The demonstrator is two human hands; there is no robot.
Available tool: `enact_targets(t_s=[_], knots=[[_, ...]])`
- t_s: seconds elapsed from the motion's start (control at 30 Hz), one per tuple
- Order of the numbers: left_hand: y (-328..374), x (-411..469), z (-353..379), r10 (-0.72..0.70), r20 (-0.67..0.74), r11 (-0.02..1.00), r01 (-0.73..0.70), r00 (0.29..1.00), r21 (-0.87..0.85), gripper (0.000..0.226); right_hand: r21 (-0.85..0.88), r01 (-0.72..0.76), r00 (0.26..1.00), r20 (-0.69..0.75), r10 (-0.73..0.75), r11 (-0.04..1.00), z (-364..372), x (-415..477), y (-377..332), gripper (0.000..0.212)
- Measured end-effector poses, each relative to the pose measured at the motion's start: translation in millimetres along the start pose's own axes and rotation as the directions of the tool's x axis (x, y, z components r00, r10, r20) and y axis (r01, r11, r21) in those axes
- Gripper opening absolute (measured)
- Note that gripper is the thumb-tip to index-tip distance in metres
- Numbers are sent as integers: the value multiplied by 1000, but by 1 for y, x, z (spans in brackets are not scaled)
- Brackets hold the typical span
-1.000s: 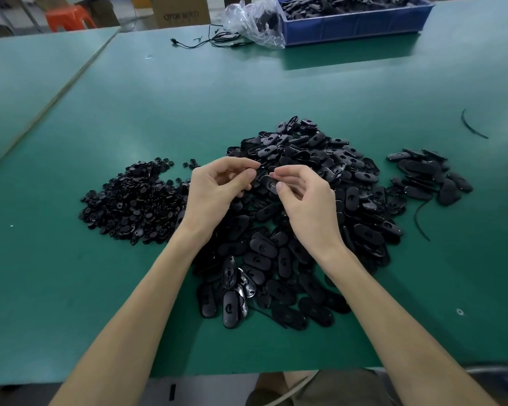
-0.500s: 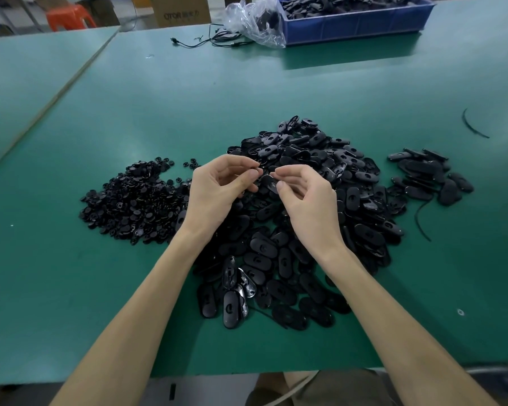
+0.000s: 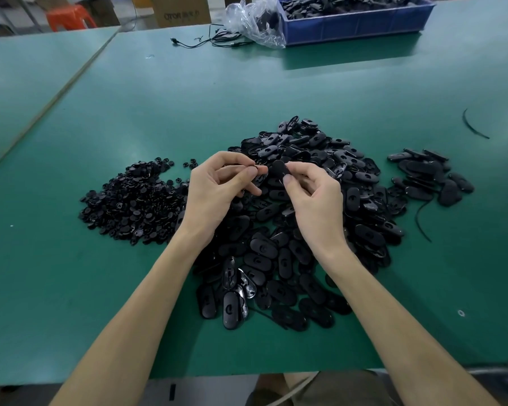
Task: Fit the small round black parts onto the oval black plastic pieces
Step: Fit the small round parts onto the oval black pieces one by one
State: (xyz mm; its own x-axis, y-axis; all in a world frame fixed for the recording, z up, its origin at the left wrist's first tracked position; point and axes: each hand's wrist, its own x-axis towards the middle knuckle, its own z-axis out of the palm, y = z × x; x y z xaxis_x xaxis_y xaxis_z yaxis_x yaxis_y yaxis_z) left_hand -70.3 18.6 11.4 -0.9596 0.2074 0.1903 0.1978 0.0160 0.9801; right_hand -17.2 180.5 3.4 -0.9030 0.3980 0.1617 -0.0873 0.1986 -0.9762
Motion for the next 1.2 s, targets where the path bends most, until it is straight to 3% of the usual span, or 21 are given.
enact_targets(t_s=[0.3, 1.03, 1.2], knots=[[0, 1, -4, -119, 70, 976, 129, 990, -174, 17, 38, 25, 1000, -4, -25, 999, 1, -2, -2, 14], [-1, -2, 6, -9, -67, 998, 13, 998, 64, 12, 145, -10, 999, 46, 4, 989, 0, -2, -1, 18], [-1, -4, 8, 81, -48, 979, -70, 996, 192, 10, 153, 0, 999, 44, -6, 988, 1, -3, -2, 17]])
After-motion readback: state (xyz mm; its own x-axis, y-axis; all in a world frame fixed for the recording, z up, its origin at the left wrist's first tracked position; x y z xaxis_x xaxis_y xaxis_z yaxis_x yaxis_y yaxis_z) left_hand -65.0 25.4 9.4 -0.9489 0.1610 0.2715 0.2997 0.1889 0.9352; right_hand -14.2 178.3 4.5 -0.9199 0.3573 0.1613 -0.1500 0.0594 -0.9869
